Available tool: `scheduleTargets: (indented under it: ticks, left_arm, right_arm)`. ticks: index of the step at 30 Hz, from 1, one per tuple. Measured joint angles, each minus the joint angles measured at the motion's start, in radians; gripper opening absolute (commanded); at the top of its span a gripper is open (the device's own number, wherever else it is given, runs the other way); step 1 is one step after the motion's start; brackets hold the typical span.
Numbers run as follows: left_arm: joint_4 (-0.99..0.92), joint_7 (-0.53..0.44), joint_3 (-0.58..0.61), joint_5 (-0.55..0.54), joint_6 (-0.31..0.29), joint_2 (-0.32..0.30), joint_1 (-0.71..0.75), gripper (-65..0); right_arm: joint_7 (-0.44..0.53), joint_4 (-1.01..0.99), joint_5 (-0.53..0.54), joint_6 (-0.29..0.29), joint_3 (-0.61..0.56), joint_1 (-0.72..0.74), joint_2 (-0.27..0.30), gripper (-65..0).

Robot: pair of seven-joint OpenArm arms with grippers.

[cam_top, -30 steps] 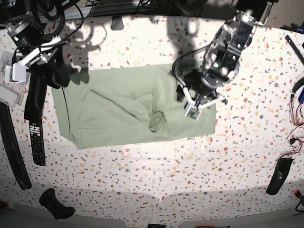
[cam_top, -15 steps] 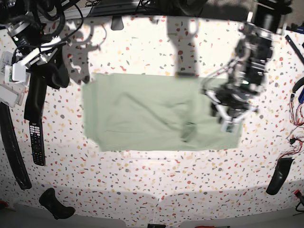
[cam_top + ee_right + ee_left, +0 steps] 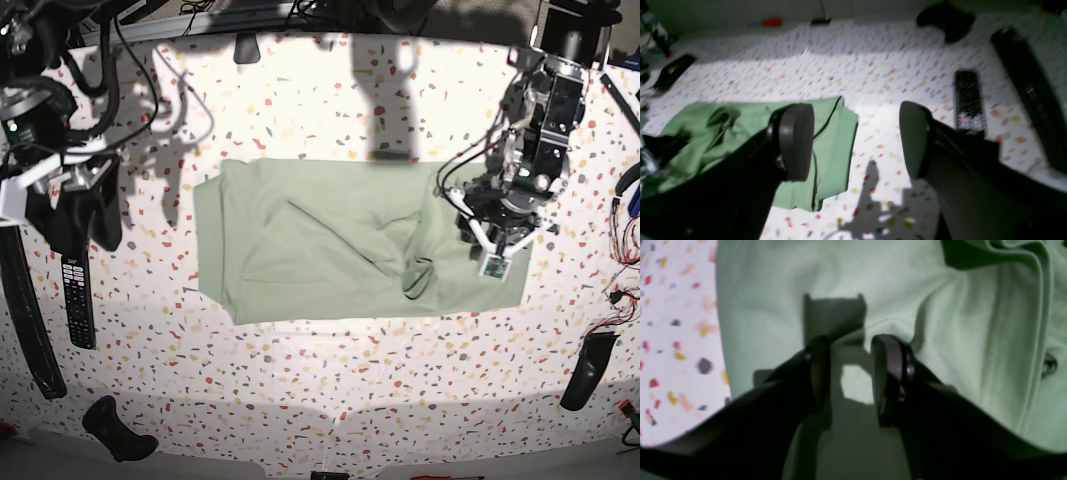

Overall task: Fold the T-shirt properly
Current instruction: 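Grasp the green cloth edge with the left gripper and pull it outward, then move the right gripper over the cloth and grasp its edge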

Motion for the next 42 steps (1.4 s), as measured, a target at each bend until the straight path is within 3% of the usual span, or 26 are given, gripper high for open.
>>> scheduleTargets:
  ticks: [3, 8, 16, 20, 23, 31, 37, 42]
  left_arm:
    - [0.029, 0.022, 0.001, -0.029, -0.006, 0.0, 0.008, -43.1]
    - [0.056, 0.045, 0.005, -0.052, -0.011, 0.0, 0.012, -43.1]
    - [0.06, 0.047, 0.008, -0.055, -0.014, 0.003, 0.013, -43.1]
    - [0.06, 0.047, 0.007, -0.055, -0.014, 0.003, 0.013, -43.1]
    - [0.06, 0.047, 0.008, -0.055, -0.014, 0.003, 0.013, -43.1]
    - [0.06, 0.047, 0.007, -0.055, -0.014, 0.003, 0.013, -43.1]
    - [0.06, 0.047, 0.007, -0.055, -0.014, 0.003, 0.013, -43.1]
    - [0.06, 0.047, 0.007, -0.055, -0.014, 0.003, 0.013, -43.1]
  right_arm:
    - [0.021, -0.078, -0.013, 0.003, -0.002, 0.005, 0.017, -26.0]
    - [-0.067, -0.357, -0.036, -0.006, -0.016, 0.107, 0.097, -26.0]
    - [-0.235, -0.825, 0.145, -0.01, -0.019, 0.407, 0.21, -26.0]
    - [-0.248, -1.019, 0.138, -0.012, -0.068, 0.499, 0.237, -26.0]
    - [-0.251, -1.086, 0.029, -0.012, -0.161, 0.538, 0.239, -26.0]
    - [-0.251, -1.104, 0.032, -0.114, -0.394, 0.552, 0.235, -26.0]
    - [-0.249, -1.104, 0.1, -0.145, -0.468, 0.517, 0.235, -26.0]
    - [-0.251, -1.105, 0.1, -0.14, -0.472, 0.501, 0.181, -26.1]
